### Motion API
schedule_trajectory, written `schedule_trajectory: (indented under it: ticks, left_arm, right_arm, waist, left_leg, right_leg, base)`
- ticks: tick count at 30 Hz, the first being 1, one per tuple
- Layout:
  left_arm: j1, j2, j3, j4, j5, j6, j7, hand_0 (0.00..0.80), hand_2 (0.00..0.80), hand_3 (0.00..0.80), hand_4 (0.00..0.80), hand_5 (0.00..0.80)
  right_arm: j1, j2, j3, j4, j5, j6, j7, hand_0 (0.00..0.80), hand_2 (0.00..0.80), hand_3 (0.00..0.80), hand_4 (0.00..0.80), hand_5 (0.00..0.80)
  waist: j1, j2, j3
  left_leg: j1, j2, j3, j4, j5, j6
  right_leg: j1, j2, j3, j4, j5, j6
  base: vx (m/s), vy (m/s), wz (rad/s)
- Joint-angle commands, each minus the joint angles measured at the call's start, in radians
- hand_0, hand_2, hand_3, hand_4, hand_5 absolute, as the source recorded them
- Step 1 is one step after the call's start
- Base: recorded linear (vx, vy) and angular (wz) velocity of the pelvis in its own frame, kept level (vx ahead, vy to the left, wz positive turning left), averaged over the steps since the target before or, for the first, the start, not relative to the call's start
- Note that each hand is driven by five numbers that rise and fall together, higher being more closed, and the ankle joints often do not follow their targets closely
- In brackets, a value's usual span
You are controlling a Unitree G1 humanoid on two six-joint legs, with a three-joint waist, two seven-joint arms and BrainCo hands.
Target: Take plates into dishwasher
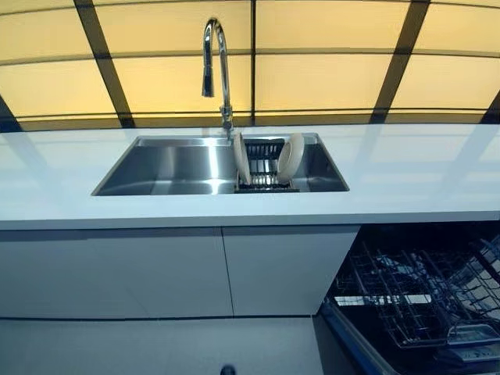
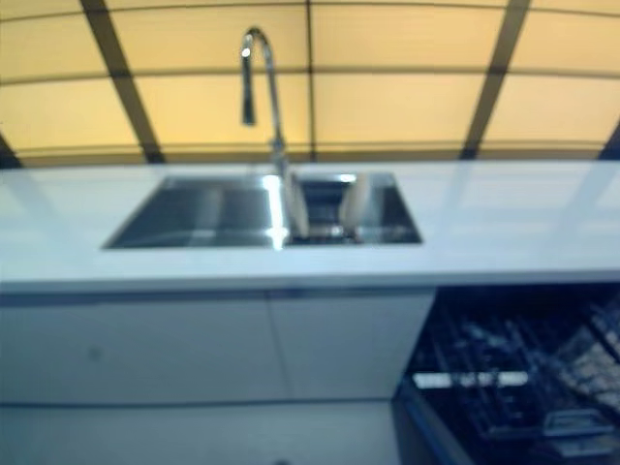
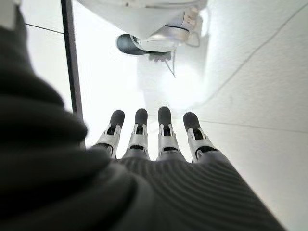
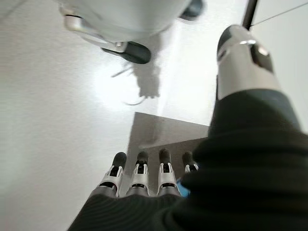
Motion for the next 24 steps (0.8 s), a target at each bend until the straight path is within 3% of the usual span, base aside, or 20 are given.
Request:
schedule_trajectory:
  ticks: [1,4,7,12,18,23,24]
  left_arm:
    - [-0.033,-0.045,-0.019,-0.019,-0.037,-0.024,0.046,0.000,0.000,0.000,0.000,0.000]
    - [-0.047,-0.029,-0.018,-0.023,-0.025,-0.011,0.025,0.000,0.000,0.000,0.000,0.000]
    - [-0.055,-0.012,-0.034,-0.016,0.019,-0.006,0.020,0.000,0.000,0.000,0.000,0.000]
    - [-0.067,-0.024,-0.045,-0.016,0.029,-0.018,0.044,0.000,0.000,0.000,0.000,0.000]
    - [-0.059,-0.057,-0.039,-0.021,-0.011,-0.031,0.059,0.000,0.000,0.000,0.000,0.000]
    - [-0.063,-0.054,-0.045,-0.022,0.055,-0.029,0.041,0.000,0.000,0.000,0.000,0.000]
    - [-0.058,-0.042,-0.055,-0.030,0.083,-0.021,0.037,0.000,0.000,0.000,0.000,0.000]
  right_arm:
    - [-0.024,-0.010,-0.024,0.015,-0.033,0.020,0.018,0.000,0.000,0.000,0.000,0.000]
    - [-0.004,0.004,-0.008,0.015,-0.070,0.007,0.010,0.000,0.000,0.000,0.000,0.000]
    - [-0.016,0.010,0.000,0.000,-0.006,-0.008,0.000,0.000,0.000,0.000,0.000,0.000]
    - [-0.016,0.018,0.010,-0.024,0.028,-0.016,0.003,0.000,0.000,0.000,0.000,0.000]
    - [-0.013,0.009,0.014,-0.027,0.010,0.004,-0.004,0.000,0.000,0.000,0.000,0.000]
    - [-0.021,0.012,-0.004,-0.004,0.032,0.018,-0.005,0.000,0.000,0.000,0.000,0.000]
    - [-0.024,0.014,-0.013,-0.004,0.032,0.023,-0.006,0.000,0.000,0.000,0.000,0.000]
  waist:
    - [-0.002,-0.016,-0.014]
    - [0.002,-0.016,-0.032]
    - [0.012,-0.020,-0.041]
    - [0.004,-0.022,-0.038]
    - [-0.007,-0.019,-0.018]
    - [-0.011,-0.009,-0.027]
    - [-0.016,-0.003,-0.032]
  left_leg:
    - [0.029,-0.061,0.000,-0.049,0.092,0.053]
    - [0.053,-0.063,-0.001,-0.062,0.087,0.064]
    - [0.033,-0.070,-0.015,-0.066,0.095,0.072]
    - [0.006,-0.056,0.007,-0.070,0.101,0.062]
    - [-0.025,-0.051,0.030,0.051,0.044,0.058]
    - [0.026,-0.062,0.035,0.064,0.002,0.088]
    - [0.088,-0.072,0.036,0.002,0.017,0.106]
  right_leg:
    - [0.040,-0.012,0.031,0.166,-0.112,0.053]
    - [0.035,-0.021,0.013,0.158,-0.099,0.055]
    - [0.017,-0.016,0.027,0.138,-0.080,0.055]
    - [0.001,-0.014,0.049,0.094,-0.050,0.058]
    - [-0.019,-0.030,0.052,0.091,-0.036,0.050]
    - [-0.036,-0.049,0.004,0.250,-0.100,0.069]
    - [-0.108,-0.079,-0.038,0.443,-0.018,0.111]
  base:
    - [0.356,0.129,-0.12]
    - [0.233,0.055,-0.09]
    - [0.128,-0.016,0.03]
    - [0.081,-0.042,0.03]
    - [0.110,0.009,0.00]
    - [0.214,0.088,-0.02]
    - [0.286,0.177,-0.05]
